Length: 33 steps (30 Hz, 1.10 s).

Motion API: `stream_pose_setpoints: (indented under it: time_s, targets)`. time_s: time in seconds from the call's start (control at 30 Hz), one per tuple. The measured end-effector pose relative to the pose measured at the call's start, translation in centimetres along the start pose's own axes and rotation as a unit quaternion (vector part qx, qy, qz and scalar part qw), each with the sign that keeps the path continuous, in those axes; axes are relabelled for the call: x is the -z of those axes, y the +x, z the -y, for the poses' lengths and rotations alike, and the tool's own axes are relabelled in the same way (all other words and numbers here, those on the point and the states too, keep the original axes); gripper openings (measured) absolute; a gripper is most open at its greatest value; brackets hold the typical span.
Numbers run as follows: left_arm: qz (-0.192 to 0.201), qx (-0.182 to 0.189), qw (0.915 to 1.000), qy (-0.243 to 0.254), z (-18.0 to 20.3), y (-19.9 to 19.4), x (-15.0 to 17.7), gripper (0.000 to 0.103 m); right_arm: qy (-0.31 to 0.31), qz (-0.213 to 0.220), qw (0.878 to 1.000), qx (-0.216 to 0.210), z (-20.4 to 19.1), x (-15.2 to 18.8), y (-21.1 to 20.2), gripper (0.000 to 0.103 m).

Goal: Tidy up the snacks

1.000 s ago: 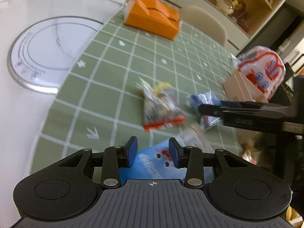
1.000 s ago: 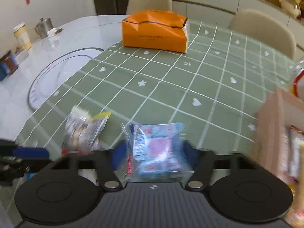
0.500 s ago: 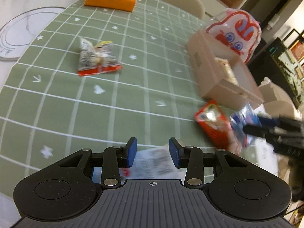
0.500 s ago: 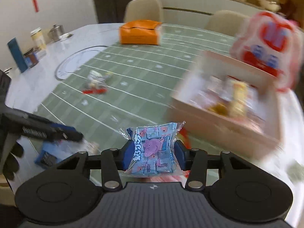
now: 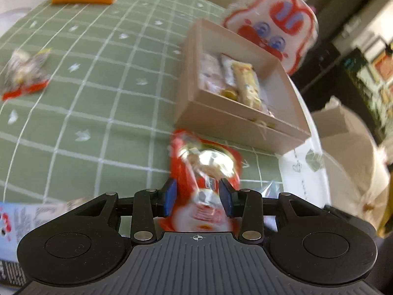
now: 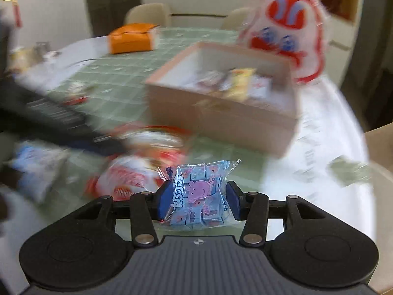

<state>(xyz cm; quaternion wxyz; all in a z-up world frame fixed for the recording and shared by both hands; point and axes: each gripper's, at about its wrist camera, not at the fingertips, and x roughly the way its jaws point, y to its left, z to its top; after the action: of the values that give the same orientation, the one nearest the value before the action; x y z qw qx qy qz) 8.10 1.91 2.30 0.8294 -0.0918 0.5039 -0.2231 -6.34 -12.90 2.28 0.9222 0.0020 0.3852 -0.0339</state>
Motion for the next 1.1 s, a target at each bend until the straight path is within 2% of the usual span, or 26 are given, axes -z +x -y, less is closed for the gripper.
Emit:
stream_pose_setpoints:
  time_s: [0.13, 0.23, 0.3, 0.4, 0.53, 0.7, 0.77, 0.87, 0.97, 1.03, 1.1]
  targets:
    - [-0.008, -0.062, 0.9959, 0.066, 2.9, 1.0, 0.4, 0.05, -0.01, 0.008, 1.0, -0.02, -0.6, 1.7, -0.9, 0.05]
    - [-0.006, -0.084, 0.9934, 0.078, 4.0, 1.2, 1.1, 0.055, 0.002, 0.009, 1.0, -0.027, 0.7, 2.3, -1.4, 0.051]
    - [-0.002, -0.092, 0.9927, 0.078, 4.5, 1.4, 1.5, 0.057, -0.004, 0.016, 1.0, -0.017, 1.6, 2.7, -1.8, 0.052]
    - [0.009, -0.089, 0.9932, 0.074, 4.9, 1.6, 2.2, 0.058, -0.014, 0.033, 0.999, -0.002, 3.1, 3.0, -1.9, 0.056]
    - [0.018, -0.06, 0.9965, 0.054, 4.0, 0.2, 4.2, 0.057, -0.021, 0.039, 0.999, 0.006, 4.2, 2.8, -1.4, 0.062]
    - [0.044, -0.06, 0.9971, 0.015, 3.3, -2.0, 8.0, 0.057, -0.066, 0.01, 0.998, 0.0, 3.3, 2.8, 0.1, 0.081]
    - [0.059, -0.062, 0.9963, -0.003, 3.0, -2.7, 9.4, 0.057, -0.065, 0.008, 0.998, 0.004, 3.0, 3.0, 0.3, 0.082]
    - [0.089, -0.063, 0.9934, -0.037, 2.7, -3.4, 11.1, 0.055, -0.069, -0.006, 0.998, -0.01, 3.0, 2.8, 0.3, 0.082]
    - [0.115, -0.063, 0.9896, -0.06, 2.7, -3.7, 12.1, 0.053, -0.04, -0.009, 0.999, -0.034, 4.1, 2.4, -1.1, 0.081]
    - [0.132, -0.055, 0.9865, -0.08, 2.4, -3.8, 12.6, 0.052, -0.029, -0.001, 0.999, -0.046, 4.6, 2.2, -2.2, 0.07]
    - [0.141, -0.039, 0.9841, -0.101, 1.7, -3.9, 12.9, 0.052, -0.054, -0.01, 0.997, -0.057, 4.1, 1.8, -2.6, 0.05]
